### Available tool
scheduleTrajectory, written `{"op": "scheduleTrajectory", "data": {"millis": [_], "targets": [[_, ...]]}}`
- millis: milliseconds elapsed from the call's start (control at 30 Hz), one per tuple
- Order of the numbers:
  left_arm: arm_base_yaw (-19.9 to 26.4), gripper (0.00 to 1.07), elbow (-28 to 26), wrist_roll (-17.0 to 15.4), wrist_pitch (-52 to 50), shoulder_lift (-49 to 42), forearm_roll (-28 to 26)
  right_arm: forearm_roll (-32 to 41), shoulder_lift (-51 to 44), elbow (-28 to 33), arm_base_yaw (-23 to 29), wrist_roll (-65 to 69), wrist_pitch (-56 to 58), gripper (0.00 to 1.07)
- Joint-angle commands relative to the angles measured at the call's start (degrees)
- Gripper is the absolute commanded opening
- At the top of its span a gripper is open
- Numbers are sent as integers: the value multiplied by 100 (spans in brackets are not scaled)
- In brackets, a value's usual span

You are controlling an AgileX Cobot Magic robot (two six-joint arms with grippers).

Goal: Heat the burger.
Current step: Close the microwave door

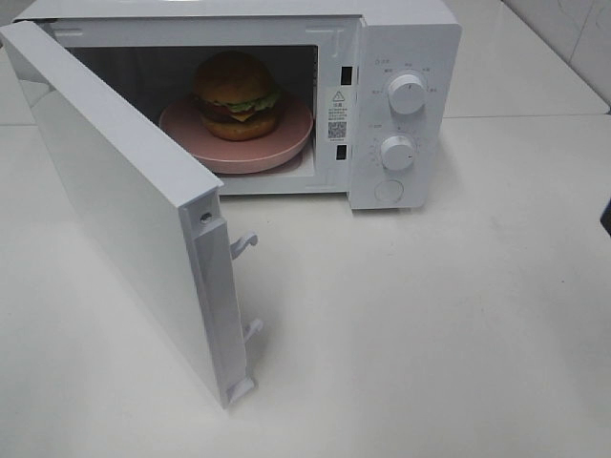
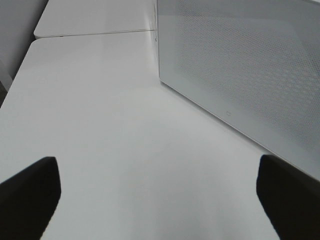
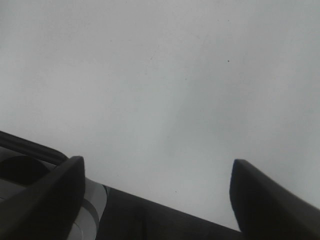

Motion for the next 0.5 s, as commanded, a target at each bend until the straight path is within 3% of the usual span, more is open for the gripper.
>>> {"op": "scheduleTrajectory", "data": {"millis": [33,167,300,500], "targets": [[-23,100,11,-17,-17,-126,0,-34,-613,413,-46,29,23,76],[-23,100,11,-17,-17,-126,0,-34,-1146,688,-46,29,109,76],[-23,100,11,-17,-17,-126,0,-46,-2578,1175,-46,29,6,76],[-23,100,11,-17,-17,-126,0,-46,-3718,1696,-97,97,-212,76]]}}
